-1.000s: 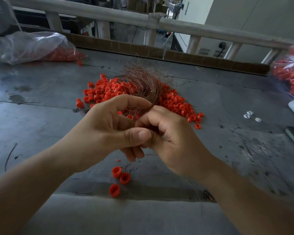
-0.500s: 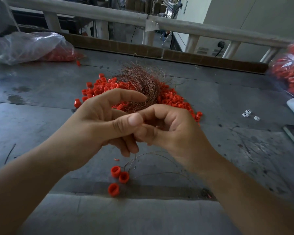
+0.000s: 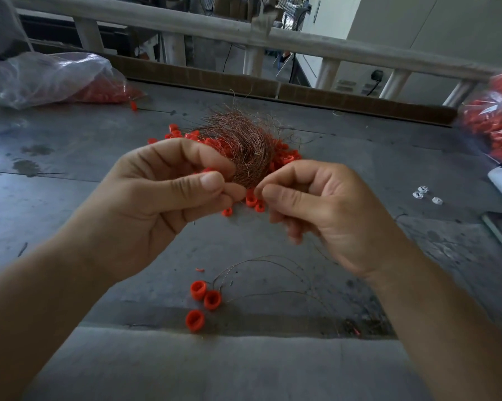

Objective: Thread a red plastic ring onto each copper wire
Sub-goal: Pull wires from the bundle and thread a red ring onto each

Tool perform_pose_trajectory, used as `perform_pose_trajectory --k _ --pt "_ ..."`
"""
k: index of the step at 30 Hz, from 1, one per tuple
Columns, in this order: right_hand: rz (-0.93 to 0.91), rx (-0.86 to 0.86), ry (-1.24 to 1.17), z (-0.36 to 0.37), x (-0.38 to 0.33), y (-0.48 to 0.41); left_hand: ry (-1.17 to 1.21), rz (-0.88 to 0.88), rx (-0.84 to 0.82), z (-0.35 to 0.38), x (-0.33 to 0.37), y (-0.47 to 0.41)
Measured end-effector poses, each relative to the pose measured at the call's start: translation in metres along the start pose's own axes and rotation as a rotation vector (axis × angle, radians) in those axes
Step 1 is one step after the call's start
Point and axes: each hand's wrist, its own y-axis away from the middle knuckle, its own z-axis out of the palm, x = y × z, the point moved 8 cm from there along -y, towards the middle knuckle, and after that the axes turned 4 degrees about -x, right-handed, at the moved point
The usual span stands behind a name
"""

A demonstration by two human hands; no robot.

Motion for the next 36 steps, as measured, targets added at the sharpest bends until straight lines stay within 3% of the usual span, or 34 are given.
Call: perform_pose_trajectory --k 6,10,13,19,26,28,32,34,36 --pt "0.061 0.02 0.339 -0.035 -0.002 0.003 -0.247 -0.055 -0.022 -0.01 -0.006 -0.002" --pt "0.197 -0.141 0.505 -0.028 0.02 0.003 -0.703 -0.105 -0.167 0.0 -0.02 -0.002" --pt "0.259 -0.303 0.663 -0.011 0.033 0.005 -0.882 -0.219 -0.276 0.004 -0.038 -0.001" --pt "0.311 -0.409 0.877 0.002 0.045 0.007 -0.937 -0.282 -0.428 0.013 -0.052 0.003" --pt "0.302 -0.369 0.874 -0.003 0.04 0.006 -0.917 -0.301 -0.425 0.011 -0.053 0.002" --pt "0.275 -0.282 0.843 -0.014 0.032 0.005 -0.943 -0.275 -0.304 -0.003 -0.044 -0.003" --pt "0.226 0.004 0.736 -0.052 0.021 0.001 -0.847 -0.14 0.249 -0.066 -0.021 -0.019" --pt "0.249 0.087 0.725 -0.068 0.024 0.001 -0.954 -0.087 0.422 -0.086 -0.015 -0.02" --pt "0.294 0.109 0.761 -0.077 0.031 0.001 -1.159 -0.076 0.489 -0.092 -0.014 -0.024"
